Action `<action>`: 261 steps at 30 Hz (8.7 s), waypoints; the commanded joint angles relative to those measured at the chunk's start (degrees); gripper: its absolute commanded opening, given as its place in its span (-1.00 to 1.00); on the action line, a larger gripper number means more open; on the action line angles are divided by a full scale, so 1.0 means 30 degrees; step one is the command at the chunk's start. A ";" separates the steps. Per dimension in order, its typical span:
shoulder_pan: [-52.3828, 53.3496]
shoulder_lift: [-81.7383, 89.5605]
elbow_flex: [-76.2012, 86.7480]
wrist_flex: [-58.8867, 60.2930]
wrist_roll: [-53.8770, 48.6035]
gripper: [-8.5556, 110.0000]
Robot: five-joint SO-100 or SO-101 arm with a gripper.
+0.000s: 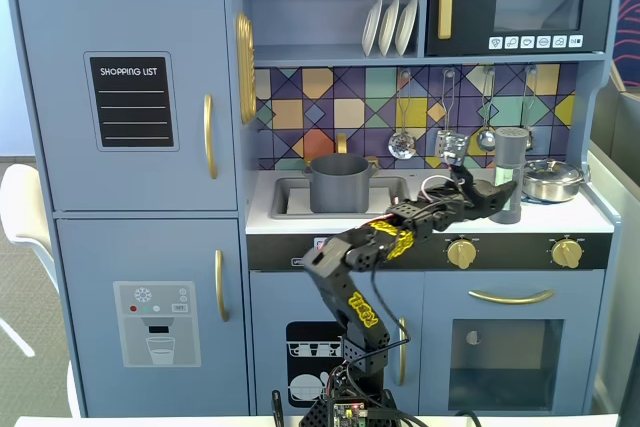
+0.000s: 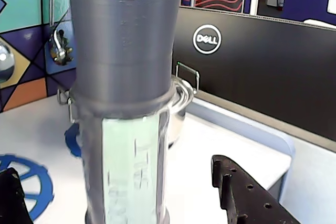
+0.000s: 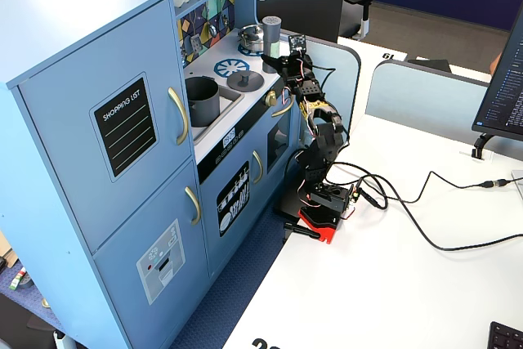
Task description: Put salt in the gray recipient
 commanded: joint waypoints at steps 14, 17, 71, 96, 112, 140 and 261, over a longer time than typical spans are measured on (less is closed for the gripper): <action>-0.0820 -0.8789 -1.0723 -0.0381 0.0762 -0.08; -0.0908 -0.9932 -1.1924 -0.0381 0.0732 -0.09; -1.8809 -0.1670 -1.5498 1.3008 4.6055 -0.86; -2.0010 -0.2432 -1.7227 1.0781 4.8574 -0.86; -1.8926 -0.4453 -1.8750 1.5820 4.9600 -0.86; -2.0566 -0.5186 -1.9102 1.0137 4.4531 -0.86; -1.7051 2.1445 1.9219 2.4111 0.0176 -0.85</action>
